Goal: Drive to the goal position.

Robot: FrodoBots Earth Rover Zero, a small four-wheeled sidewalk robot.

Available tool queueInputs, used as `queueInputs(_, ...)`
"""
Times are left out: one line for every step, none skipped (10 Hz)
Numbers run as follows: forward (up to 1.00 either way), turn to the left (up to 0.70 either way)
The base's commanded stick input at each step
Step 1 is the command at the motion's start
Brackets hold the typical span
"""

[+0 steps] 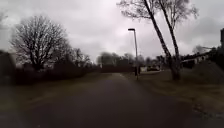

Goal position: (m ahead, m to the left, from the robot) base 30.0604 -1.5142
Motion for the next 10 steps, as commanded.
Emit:
queueInputs(1.00, 0.00)
queueInputs(1.00, 0.00)
queueInputs(1.00, 0.00)
queueInputs(1.00, 0.00)
queueInputs(1.00, 0.00)
queueInputs(1.00, 0.00)
queueInputs(1.00, 0.00)
queueInputs(1.00, 0.00)
queueInputs(1.00, 0.00)
queueInputs(1.00, 0.00)
